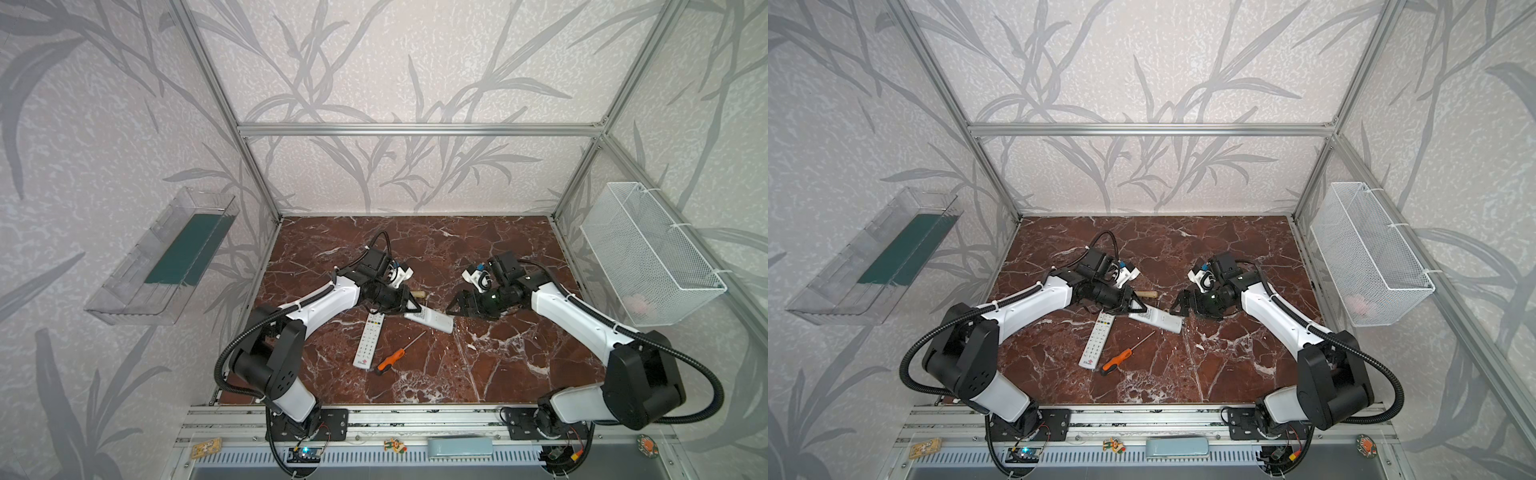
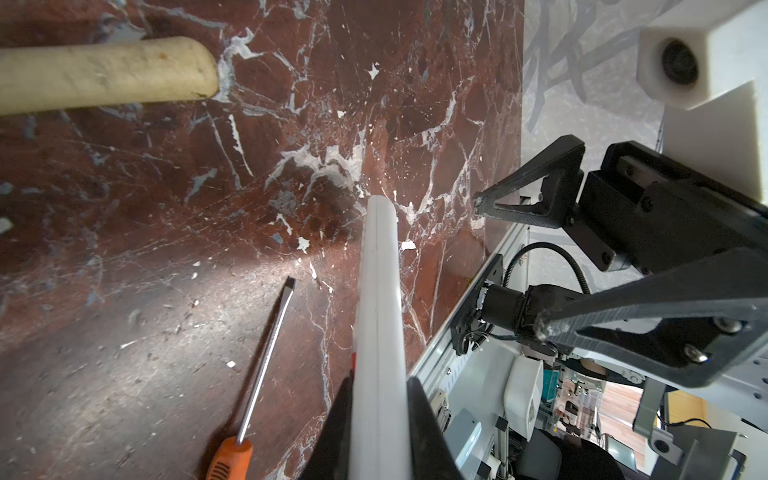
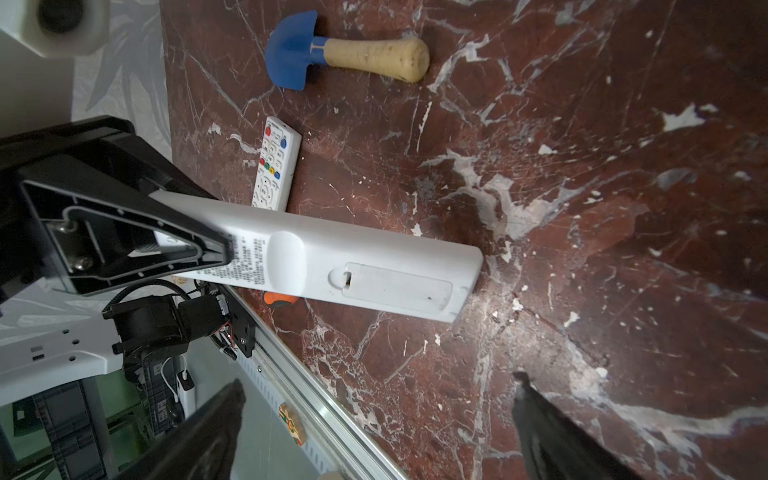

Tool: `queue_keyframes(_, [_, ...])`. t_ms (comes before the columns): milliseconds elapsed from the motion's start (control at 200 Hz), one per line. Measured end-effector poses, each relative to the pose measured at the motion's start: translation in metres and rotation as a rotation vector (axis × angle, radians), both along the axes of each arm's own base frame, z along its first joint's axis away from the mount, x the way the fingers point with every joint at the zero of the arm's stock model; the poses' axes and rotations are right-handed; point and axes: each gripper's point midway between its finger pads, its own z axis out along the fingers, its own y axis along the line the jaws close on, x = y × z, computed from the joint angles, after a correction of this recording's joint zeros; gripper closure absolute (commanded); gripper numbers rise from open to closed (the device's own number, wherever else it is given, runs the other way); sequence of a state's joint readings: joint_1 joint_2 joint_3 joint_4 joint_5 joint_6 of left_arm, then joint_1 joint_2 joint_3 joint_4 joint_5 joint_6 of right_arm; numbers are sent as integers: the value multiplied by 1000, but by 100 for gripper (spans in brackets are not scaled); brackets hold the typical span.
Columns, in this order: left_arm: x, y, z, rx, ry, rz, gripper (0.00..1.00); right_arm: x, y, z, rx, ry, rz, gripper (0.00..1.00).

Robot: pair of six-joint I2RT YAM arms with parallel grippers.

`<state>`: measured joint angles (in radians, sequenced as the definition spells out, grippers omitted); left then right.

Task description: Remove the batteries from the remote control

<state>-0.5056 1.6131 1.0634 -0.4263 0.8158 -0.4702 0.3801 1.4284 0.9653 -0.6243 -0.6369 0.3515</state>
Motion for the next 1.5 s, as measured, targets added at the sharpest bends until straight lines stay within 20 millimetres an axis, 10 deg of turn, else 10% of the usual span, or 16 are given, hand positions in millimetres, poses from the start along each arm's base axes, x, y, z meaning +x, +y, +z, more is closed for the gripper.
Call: queue_keyframes(1500, [4,-20,-18,-17,-28,-6,99,-1,9,-70,-9,106,-56,0])
